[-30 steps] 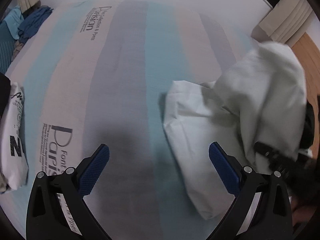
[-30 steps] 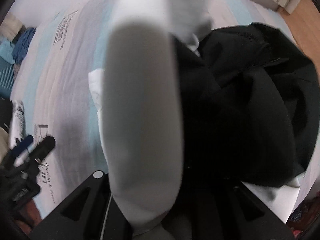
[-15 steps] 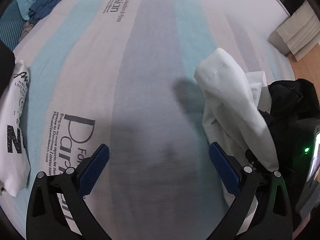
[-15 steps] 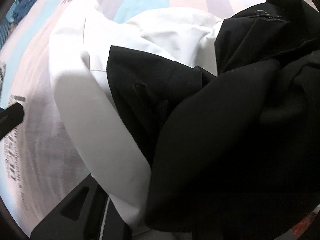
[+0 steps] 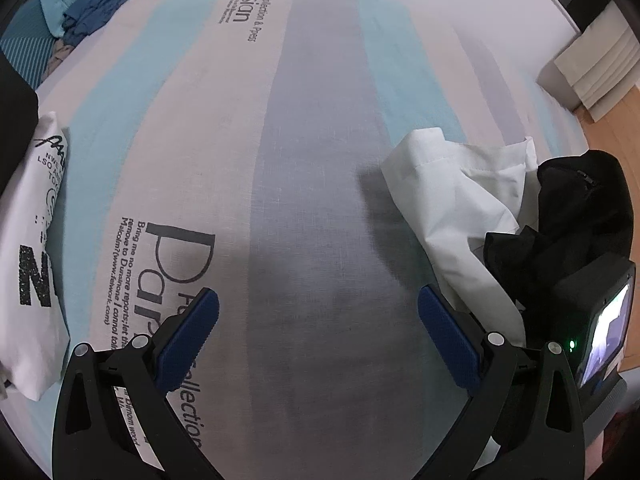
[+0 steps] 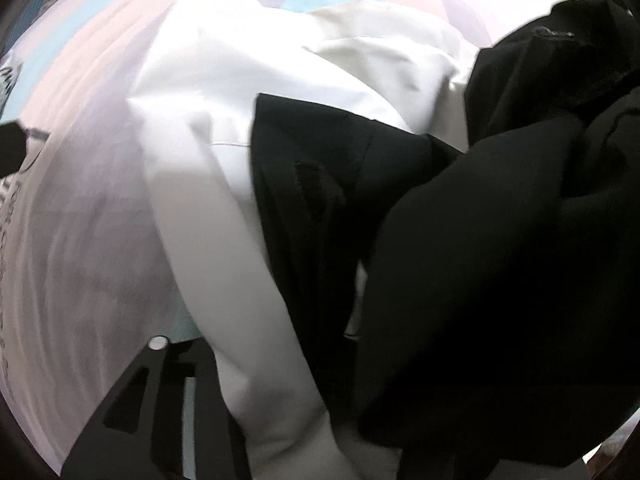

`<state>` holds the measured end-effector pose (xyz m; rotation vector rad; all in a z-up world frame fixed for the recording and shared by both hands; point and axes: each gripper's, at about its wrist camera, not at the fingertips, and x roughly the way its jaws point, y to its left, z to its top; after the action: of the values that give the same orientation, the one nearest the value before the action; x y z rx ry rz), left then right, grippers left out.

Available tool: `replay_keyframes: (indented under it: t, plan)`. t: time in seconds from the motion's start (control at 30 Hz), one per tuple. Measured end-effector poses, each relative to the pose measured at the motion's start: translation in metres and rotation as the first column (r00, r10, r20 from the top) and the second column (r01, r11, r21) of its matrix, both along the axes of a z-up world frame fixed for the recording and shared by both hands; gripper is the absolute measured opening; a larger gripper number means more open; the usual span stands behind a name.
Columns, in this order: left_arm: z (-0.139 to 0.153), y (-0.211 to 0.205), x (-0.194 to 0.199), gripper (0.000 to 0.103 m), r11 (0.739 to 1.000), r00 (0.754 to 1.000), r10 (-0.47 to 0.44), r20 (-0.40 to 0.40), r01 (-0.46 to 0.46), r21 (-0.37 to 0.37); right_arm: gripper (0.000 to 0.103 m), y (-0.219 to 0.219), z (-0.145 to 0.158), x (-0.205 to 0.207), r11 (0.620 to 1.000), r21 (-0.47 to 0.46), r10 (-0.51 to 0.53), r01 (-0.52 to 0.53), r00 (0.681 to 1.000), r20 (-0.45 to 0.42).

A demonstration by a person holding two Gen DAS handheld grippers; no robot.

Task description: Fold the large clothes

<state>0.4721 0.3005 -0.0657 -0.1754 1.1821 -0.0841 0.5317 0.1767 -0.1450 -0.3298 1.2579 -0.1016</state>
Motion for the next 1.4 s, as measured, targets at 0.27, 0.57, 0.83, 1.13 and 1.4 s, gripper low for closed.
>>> replay_keyframes:
  t: [0.27, 0.57, 0.83, 1.13, 1.4]
  plan:
    - [0.005, 0.011, 0.0, 0.097, 1.0, 1.0, 0.012, 0.012, -0.013, 0.008, 0.073, 0.028, 0.002, -0.045, 0.995, -0.01, 0.095, -0.095, 0.995, 0.016]
    - [0.02, 0.017, -0.003, 0.097, 1.0, 0.999, 0.016, 0.029, -0.016, 0.024, 0.085, 0.064, 0.038, -0.103, 0.97, 0.022, 0.239, -0.241, 0.969, 0.061]
    - [0.057, -0.009, 0.004, 0.097, 0.998, 0.998, -0.028, 0.062, 0.032, -0.054, 0.092, 0.037, 0.113, -0.139, 0.925, 0.102, 0.344, -0.366, 0.921, 0.182]
    - [0.087, -0.108, 0.017, 0.097, 0.962, 0.969, -0.229, 0.094, 0.24, -0.127, 0.093, -0.088, 0.165, -0.106, 0.92, 0.146, 0.328, -0.364, 0.918, 0.22]
    - [0.089, -0.183, 0.029, 0.097, 0.918, 0.922, -0.374, 0.096, 0.383, -0.102, 0.093, -0.157, 0.143, -0.079, 0.866, 0.349, 0.306, -0.357, 0.932, 0.194]
